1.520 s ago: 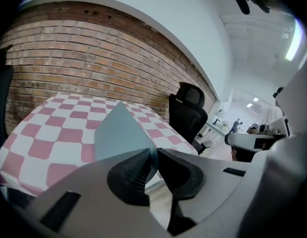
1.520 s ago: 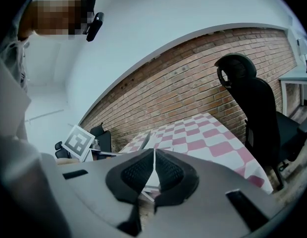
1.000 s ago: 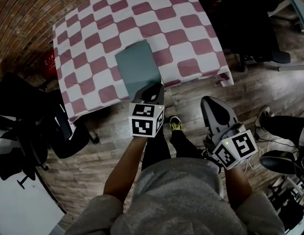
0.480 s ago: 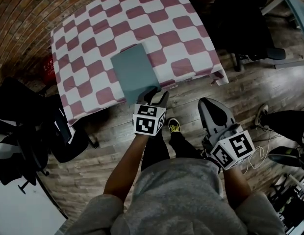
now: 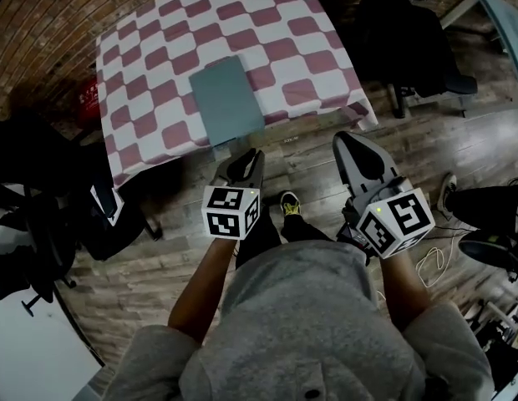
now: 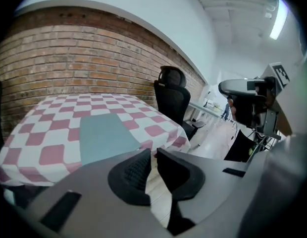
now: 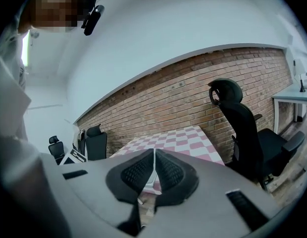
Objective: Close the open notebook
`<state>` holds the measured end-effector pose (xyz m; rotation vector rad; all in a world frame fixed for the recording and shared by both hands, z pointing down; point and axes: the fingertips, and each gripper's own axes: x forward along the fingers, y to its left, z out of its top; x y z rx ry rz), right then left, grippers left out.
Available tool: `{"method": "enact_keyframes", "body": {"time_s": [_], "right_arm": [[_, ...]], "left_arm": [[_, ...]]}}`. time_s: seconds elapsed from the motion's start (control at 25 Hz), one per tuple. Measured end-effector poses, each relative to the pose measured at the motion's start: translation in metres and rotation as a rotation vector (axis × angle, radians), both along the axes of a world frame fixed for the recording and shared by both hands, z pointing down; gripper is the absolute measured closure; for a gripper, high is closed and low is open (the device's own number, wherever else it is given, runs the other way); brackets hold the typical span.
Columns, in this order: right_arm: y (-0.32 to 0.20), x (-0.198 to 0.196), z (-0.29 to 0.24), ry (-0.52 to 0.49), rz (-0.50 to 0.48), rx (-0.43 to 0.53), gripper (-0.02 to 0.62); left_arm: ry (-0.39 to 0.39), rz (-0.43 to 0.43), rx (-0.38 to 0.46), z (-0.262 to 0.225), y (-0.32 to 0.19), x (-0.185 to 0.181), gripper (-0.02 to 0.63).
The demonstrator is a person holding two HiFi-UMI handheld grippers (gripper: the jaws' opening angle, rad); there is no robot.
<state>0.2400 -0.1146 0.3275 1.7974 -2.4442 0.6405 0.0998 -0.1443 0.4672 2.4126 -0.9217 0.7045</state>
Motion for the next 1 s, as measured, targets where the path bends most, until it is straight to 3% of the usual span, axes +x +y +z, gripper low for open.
{"method": "enact_keyframes", "body": {"time_s": [0.12, 0.32, 0.6, 1.0], "right_arm": [[0.008, 0.0, -0.01, 0.03, -0.019, 0.026, 0.563], [0.024, 0.003, -0.022, 0.089, -0.029, 0.053, 0.563], [0.045, 0.001, -0.031, 0.109, -0.036, 0.07, 0.563], [0.05, -0.012, -0.037, 0.111, -0.069, 0.105, 0.563]], "left_arm": [[0.009, -0.061, 0.05, -0.027, 0.01, -0.021, 0.585], [0.054, -0.155, 0.107, -0.069, 0.026, -0.049, 0.594], [0.042, -0.186, 0.208, -0.103, 0.049, -0.064, 0.594], [0.054, -0.242, 0.237, -0.116, 0.068, -0.074, 0.594]]}}
